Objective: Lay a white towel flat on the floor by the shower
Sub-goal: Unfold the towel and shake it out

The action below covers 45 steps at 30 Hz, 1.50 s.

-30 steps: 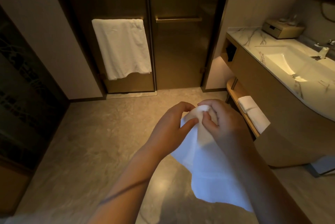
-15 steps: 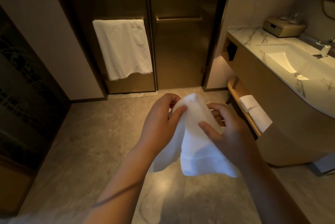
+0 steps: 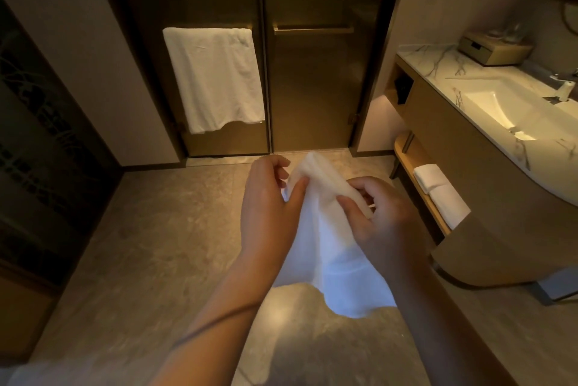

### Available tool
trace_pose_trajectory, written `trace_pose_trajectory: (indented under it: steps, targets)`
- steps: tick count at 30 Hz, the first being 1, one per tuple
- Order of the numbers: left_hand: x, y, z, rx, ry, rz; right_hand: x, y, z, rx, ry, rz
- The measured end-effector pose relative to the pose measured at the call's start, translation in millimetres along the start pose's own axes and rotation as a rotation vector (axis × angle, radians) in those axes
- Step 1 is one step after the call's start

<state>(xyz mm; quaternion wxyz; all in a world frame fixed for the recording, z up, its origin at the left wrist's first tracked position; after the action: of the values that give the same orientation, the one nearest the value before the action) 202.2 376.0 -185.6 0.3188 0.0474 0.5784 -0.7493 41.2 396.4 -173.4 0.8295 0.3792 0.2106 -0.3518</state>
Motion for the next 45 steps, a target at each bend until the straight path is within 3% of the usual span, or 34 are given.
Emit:
trace_pose_trajectory:
  steps: [5, 9, 15, 24, 32, 38, 45]
  targets:
    - [9.5, 1.5, -23.7, -0.074, 0.158, -0.06, 9.1, 4.3, -1.4, -0.002, 0.013, 0.0]
    - [13.2, 1.3, -27.5, -0.231, 0.294, -0.297, 12.9, 3.4, 1.0, 0.078, 0.051, 0.038]
    - [17.2, 1.3, -23.4, -0.321, 0.353, -0.45, 20.0, -0.5, -1.1, 0.144, 0.111, 0.103]
    - [16.0, 10.4, -18.3, -0.292, 0.319, -0.352, 31.8, -13.3, 0.2, 0.123, 0.275, 0.337]
    - [14.9, 12.2, -14.3, -0.257, 0.282, -0.307, 39.2, -13.3, 3.2, 0.115, 0.215, 0.25]
    - [24.1, 14.4, -12.7, -0.228, 0.275, -0.225, 46.5, -13.3, -4.6, 0.279, 0.045, 0.166]
    - [14.5, 17.1, 1.2, -0.119, 0.244, -0.064, 27.4, -25.4, 3.8, 0.212, 0.028, 0.087]
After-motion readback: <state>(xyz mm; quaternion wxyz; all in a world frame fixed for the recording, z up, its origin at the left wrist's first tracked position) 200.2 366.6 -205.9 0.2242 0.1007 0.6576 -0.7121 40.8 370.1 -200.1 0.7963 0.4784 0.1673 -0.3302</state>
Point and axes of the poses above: each hand's wrist, its own z-axis towards the middle knuckle, its own x-axis out of the palm, y = z × x, the point moved 1 cm from there along z, towards the middle knuckle, and after that the axes turned 4 degrees about -x, right-handed, at the moved point
